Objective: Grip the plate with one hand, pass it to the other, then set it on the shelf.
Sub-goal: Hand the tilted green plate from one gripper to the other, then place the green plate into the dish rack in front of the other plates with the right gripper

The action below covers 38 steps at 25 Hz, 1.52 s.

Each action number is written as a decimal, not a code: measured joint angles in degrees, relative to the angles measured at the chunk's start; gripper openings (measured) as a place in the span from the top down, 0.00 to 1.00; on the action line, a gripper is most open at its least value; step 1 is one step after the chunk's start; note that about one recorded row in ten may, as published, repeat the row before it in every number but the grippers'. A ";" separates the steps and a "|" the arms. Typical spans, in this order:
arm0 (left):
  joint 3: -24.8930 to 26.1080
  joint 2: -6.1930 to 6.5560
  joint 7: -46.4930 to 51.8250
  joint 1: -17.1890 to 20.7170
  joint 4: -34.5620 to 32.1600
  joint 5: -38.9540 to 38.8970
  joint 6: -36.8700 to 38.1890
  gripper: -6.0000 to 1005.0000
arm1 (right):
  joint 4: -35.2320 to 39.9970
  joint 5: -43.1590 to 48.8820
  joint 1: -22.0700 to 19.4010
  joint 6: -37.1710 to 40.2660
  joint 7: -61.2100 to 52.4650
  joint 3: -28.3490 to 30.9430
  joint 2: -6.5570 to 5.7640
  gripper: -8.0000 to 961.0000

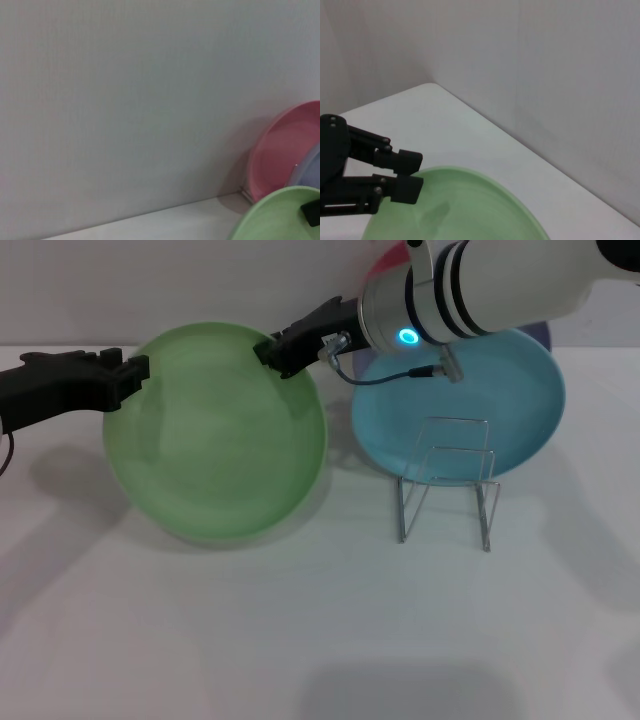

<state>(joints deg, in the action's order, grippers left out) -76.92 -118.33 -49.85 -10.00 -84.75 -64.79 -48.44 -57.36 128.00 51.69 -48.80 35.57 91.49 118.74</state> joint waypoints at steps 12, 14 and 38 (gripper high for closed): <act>0.64 0.12 -5.62 0.68 -0.47 -5.33 -0.13 0.49 | -4.38 5.34 -2.79 -0.18 -3.26 0.04 0.06 0.93; 2.32 0.12 -8.75 0.80 -0.53 -7.99 -0.09 0.43 | -5.69 5.78 -3.74 -0.18 -3.54 0.27 0.06 0.94; -3.10 -0.67 -58.20 4.60 11.88 -49.05 26.70 0.22 | -39.38 -26.95 -44.36 25.44 38.49 -7.72 0.43 0.94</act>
<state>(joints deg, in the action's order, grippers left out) -80.02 -119.00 -108.05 -5.40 -72.86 -113.85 -21.74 -96.73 101.05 7.33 -23.37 74.06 83.77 119.17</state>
